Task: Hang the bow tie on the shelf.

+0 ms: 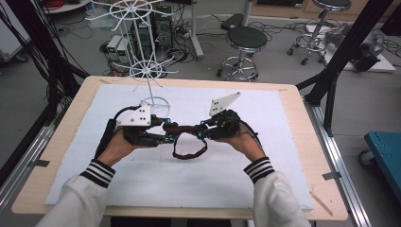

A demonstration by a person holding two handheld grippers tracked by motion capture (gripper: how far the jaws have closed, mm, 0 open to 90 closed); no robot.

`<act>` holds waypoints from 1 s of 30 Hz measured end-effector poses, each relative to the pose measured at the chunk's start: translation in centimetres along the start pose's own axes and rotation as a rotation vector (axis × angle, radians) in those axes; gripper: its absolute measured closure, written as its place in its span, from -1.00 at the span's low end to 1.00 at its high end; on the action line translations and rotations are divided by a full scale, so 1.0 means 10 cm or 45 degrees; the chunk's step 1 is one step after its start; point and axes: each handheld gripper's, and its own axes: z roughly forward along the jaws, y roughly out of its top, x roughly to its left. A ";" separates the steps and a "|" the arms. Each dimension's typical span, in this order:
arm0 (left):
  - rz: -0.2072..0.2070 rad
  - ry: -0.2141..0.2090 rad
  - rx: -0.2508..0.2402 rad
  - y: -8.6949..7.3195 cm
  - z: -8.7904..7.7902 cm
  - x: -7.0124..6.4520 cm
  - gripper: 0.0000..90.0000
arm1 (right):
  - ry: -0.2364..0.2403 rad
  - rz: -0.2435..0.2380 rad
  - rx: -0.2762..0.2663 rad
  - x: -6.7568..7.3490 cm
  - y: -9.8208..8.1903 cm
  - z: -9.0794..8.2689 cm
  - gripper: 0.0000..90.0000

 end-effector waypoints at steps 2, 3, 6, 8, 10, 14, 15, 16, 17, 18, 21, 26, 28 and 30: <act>-0.022 0.018 0.010 0.00 0.00 0.00 0.65 | 0.003 -0.001 0.007 0.01 0.00 0.00 0.69; -0.028 0.034 0.019 0.00 -0.01 0.00 0.70 | 0.002 0.000 0.011 0.01 0.00 0.01 0.69; -0.058 0.045 0.006 0.01 -0.02 0.00 0.79 | 0.004 0.003 0.002 0.01 0.00 0.01 0.69; -0.056 0.049 0.006 0.02 -0.02 0.00 0.82 | 0.005 -0.002 -0.007 0.01 0.01 0.01 0.69; -0.056 0.053 0.004 0.02 -0.02 -0.01 0.83 | 0.005 -0.002 -0.008 0.01 0.01 0.01 0.68; -0.055 0.062 0.008 0.02 -0.03 -0.02 0.83 | 0.003 -0.009 -0.011 0.00 0.01 0.01 0.65; -0.056 0.059 0.006 0.02 -0.03 -0.02 0.83 | -0.006 -0.012 -0.015 0.01 0.00 0.01 0.43; -0.056 0.068 0.004 0.02 -0.03 -0.02 0.83 | -0.016 -0.009 -0.026 0.02 0.00 0.02 0.09; -0.054 0.072 0.005 0.03 -0.03 -0.02 0.83 | -0.016 -0.009 -0.026 0.02 0.00 0.02 0.09; -0.063 0.069 -0.007 0.02 -0.03 -0.02 0.83 | -0.006 0.004 -0.045 0.02 -0.01 0.03 -0.28; -0.066 0.073 -0.003 0.03 -0.04 -0.01 0.83 | -0.023 -0.043 -0.034 0.07 -0.01 0.08 -0.99; -0.060 0.081 0.004 0.03 -0.06 -0.02 0.83 | -0.067 -0.024 -0.071 0.08 0.00 0.06 -0.99; -0.057 0.093 0.002 0.04 -0.08 -0.02 0.83 | -0.081 -0.021 -0.082 0.08 0.00 0.03 -0.99; -0.064 0.100 -0.008 0.04 -0.12 -0.02 0.83 | -0.088 -0.011 -0.093 0.08 0.00 0.00 -0.99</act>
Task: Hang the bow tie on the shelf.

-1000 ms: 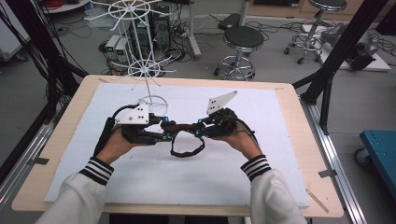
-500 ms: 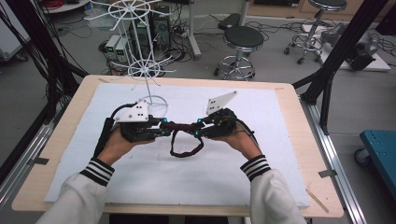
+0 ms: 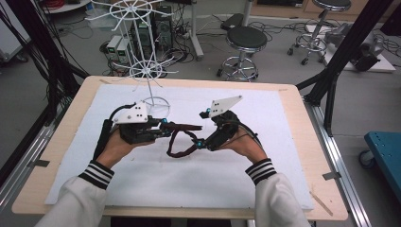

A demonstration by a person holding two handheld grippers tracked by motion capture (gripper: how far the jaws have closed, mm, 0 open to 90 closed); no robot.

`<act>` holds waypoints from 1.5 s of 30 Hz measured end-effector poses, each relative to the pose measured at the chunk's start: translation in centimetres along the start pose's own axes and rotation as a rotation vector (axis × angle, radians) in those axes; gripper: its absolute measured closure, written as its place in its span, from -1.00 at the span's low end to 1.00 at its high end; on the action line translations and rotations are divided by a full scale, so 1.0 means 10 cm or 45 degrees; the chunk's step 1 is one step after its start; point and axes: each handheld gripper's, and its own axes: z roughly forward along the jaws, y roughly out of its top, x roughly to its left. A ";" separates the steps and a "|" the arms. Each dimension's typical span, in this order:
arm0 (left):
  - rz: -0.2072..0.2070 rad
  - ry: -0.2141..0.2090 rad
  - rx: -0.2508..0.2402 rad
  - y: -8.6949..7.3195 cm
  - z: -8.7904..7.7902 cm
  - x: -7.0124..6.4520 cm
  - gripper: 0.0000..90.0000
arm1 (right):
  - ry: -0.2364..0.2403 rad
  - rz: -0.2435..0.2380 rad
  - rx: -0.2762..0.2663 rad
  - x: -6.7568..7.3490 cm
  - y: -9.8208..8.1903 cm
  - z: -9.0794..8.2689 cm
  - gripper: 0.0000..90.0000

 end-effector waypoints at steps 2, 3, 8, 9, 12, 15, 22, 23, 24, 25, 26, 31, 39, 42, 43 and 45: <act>-0.008 0.017 -0.014 0.00 -0.04 0.01 0.83 | -0.019 -0.001 -0.008 0.00 -0.01 -0.04 -0.99; -0.001 0.021 -0.013 0.00 -0.07 0.01 0.83 | -0.016 0.000 -0.015 0.00 -0.01 -0.06 -0.99; -0.025 0.059 -0.052 0.00 -0.18 0.03 0.83 | -0.071 0.033 -0.049 -0.01 -0.09 -0.18 -0.99; -0.028 0.065 -0.060 0.00 -0.21 0.04 0.83 | -0.073 0.040 -0.054 -0.01 -0.10 -0.20 -0.99; -0.026 0.082 -0.073 0.00 -0.28 0.05 0.83 | -0.086 0.063 -0.061 0.00 -0.16 -0.25 -0.99; -0.026 0.104 -0.088 0.00 -0.36 0.07 0.83 | -0.094 0.091 -0.097 0.02 -0.24 -0.32 -0.99; -0.021 0.157 -0.118 0.02 -0.53 0.11 0.83 | -0.155 0.124 -0.154 0.08 -0.41 -0.49 -0.99; -0.023 0.166 -0.128 0.02 -0.56 0.11 0.83 | -0.171 0.118 -0.160 0.08 -0.43 -0.51 -0.99; -0.026 0.174 -0.131 0.03 -0.58 0.12 0.83 | -0.182 0.124 -0.162 0.09 -0.45 -0.53 -0.98; -0.025 0.182 -0.132 0.03 -0.59 0.13 0.83 | -0.188 0.128 -0.162 0.09 -0.47 -0.55 -0.99; -0.026 0.191 -0.131 0.04 -0.60 0.13 0.83 | -0.195 0.139 -0.169 0.10 -0.49 -0.57 -0.99; -0.022 0.217 -0.145 0.09 -0.64 0.16 0.83 | -0.246 0.143 -0.213 0.15 -0.60 -0.67 -0.99; -0.025 0.254 -0.163 0.15 -0.69 0.21 0.83 | -0.312 0.144 -0.228 0.25 -0.69 -0.80 -0.99; -0.032 0.266 -0.166 0.14 -0.71 0.23 0.83 | -0.318 0.166 -0.238 0.28 -0.75 -0.83 -0.98; -0.031 0.272 -0.162 0.14 -0.71 0.24 0.83 | -0.331 0.175 -0.246 0.29 -0.79 -0.84 -0.99; -0.033 0.280 -0.158 0.15 -0.71 0.26 0.83 | -0.348 0.186 -0.258 0.30 -0.85 -0.85 -0.98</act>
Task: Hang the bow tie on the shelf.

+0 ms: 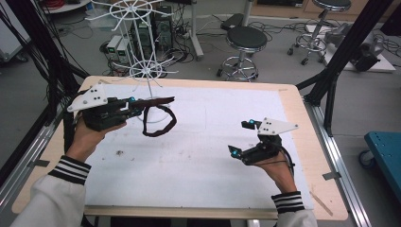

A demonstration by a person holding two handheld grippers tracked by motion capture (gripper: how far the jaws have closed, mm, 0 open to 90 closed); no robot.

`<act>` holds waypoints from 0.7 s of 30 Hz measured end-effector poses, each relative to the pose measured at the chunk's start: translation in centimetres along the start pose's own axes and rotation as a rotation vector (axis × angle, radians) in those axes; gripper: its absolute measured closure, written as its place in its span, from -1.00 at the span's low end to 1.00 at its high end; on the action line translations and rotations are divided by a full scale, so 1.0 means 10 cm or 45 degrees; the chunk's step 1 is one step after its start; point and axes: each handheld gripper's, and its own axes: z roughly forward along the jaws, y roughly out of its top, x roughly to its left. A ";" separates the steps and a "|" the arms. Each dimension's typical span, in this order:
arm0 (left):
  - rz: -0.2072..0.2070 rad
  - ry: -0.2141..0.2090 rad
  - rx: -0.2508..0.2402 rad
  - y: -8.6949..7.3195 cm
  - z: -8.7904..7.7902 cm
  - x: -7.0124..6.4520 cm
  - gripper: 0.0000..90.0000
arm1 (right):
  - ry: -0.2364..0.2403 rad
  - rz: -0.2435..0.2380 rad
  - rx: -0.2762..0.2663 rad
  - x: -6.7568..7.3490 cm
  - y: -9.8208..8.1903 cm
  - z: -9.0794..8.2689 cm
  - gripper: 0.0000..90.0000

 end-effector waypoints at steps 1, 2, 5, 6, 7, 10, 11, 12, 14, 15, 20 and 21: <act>-0.002 0.003 -0.001 0.01 0.01 0.01 0.83 | -0.007 0.003 -0.003 0.01 -0.02 -0.01 -0.99; 0.000 0.004 0.000 0.02 0.01 0.02 0.83 | -0.018 0.003 -0.008 0.02 -0.05 -0.02 -0.98; 0.006 0.011 -0.002 0.06 0.03 0.06 0.83 | -0.030 0.018 -0.013 0.04 -0.13 -0.04 -0.99; 0.012 0.012 0.000 0.08 0.03 0.07 0.83 | -0.040 0.020 -0.013 0.04 -0.16 -0.05 -0.98; 0.014 0.012 0.004 0.09 0.05 0.08 0.83 | -0.044 0.025 -0.017 0.05 -0.19 -0.06 -0.99; 0.010 0.021 0.003 0.13 0.07 0.11 0.83 | -0.045 0.043 -0.024 0.08 -0.27 -0.09 -0.98; 0.017 0.026 0.009 0.14 0.08 0.12 0.83 | -0.053 0.047 -0.028 0.09 -0.29 -0.09 -0.99; 0.022 0.029 0.012 0.15 0.09 0.13 0.83 | -0.060 0.054 -0.033 0.10 -0.32 -0.11 -0.98; 0.021 0.028 0.006 0.17 0.11 0.14 0.83 | -0.077 0.051 -0.044 0.11 -0.35 -0.12 -0.99; 0.022 0.032 0.008 0.18 0.12 0.14 0.83 | -0.083 0.048 -0.046 0.12 -0.37 -0.12 -0.98; 0.015 0.054 0.013 0.22 0.18 0.19 0.83 | -0.103 0.051 -0.053 0.18 -0.46 -0.12 -0.98; 0.018 0.055 0.013 0.22 0.19 0.20 0.83 | -0.107 0.053 -0.065 0.18 -0.47 -0.12 -0.99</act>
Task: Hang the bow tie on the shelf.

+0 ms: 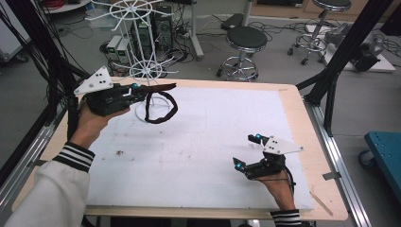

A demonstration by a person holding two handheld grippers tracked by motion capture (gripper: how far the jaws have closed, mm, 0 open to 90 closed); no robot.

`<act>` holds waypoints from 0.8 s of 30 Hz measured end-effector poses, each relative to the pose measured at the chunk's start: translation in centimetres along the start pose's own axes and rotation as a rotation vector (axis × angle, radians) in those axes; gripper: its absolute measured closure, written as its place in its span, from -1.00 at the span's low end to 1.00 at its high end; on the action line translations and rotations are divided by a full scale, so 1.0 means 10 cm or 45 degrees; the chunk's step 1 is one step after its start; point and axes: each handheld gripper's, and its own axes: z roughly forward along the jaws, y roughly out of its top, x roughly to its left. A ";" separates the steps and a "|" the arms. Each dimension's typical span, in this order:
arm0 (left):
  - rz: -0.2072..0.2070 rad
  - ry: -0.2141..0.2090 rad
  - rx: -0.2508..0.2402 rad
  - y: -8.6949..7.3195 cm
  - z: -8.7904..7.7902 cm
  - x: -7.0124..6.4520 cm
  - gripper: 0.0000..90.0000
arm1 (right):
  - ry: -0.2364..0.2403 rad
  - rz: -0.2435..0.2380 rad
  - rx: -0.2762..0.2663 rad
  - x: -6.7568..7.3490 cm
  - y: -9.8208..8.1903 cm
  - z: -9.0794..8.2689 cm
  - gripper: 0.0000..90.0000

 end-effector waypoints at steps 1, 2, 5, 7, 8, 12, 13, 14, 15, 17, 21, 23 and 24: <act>-0.003 0.004 0.000 0.00 0.01 0.01 0.83 | -0.009 -0.005 -0.014 0.00 -0.01 0.00 -0.98; 0.001 0.009 0.006 0.01 0.02 0.02 0.83 | -0.018 -0.001 -0.021 0.01 -0.03 -0.01 -0.98; -0.006 0.024 0.006 0.02 0.04 0.04 0.83 | -0.035 0.000 -0.034 0.01 -0.06 -0.01 -0.99; -0.015 0.033 0.002 0.03 0.04 0.06 0.83 | -0.046 -0.015 -0.040 0.03 -0.06 -0.01 -0.98; -0.015 0.035 0.003 0.04 0.04 0.07 0.83 | -0.049 -0.017 -0.052 0.03 -0.07 -0.01 -0.98; -0.014 0.057 0.012 0.05 0.07 0.09 0.83 | -0.076 -0.020 -0.069 0.03 -0.08 0.01 -0.98; -0.020 0.063 0.014 0.05 0.08 0.09 0.83 | -0.089 -0.023 -0.083 0.03 -0.09 0.01 -0.98; -0.018 0.068 0.018 0.04 0.09 0.10 0.83 | -0.099 -0.021 -0.100 0.02 -0.10 0.01 -0.99; -0.023 0.072 0.018 0.04 0.10 0.11 0.83 | -0.104 -0.015 -0.108 0.02 -0.10 0.00 -0.98; -0.027 0.081 0.017 0.03 0.12 0.11 0.83 | -0.128 -0.017 -0.121 0.00 -0.12 0.01 -0.98; -0.032 0.098 0.022 0.02 0.14 0.13 0.83 | -0.158 -0.008 -0.138 -0.01 -0.16 0.01 -0.99; -0.034 0.114 0.025 0.02 0.14 0.13 0.83 | -0.170 -0.004 -0.150 -0.01 -0.18 0.02 -0.99; -0.036 0.127 0.032 0.02 0.14 0.14 0.83 | -0.177 -0.007 -0.154 -0.02 -0.18 0.02 -0.98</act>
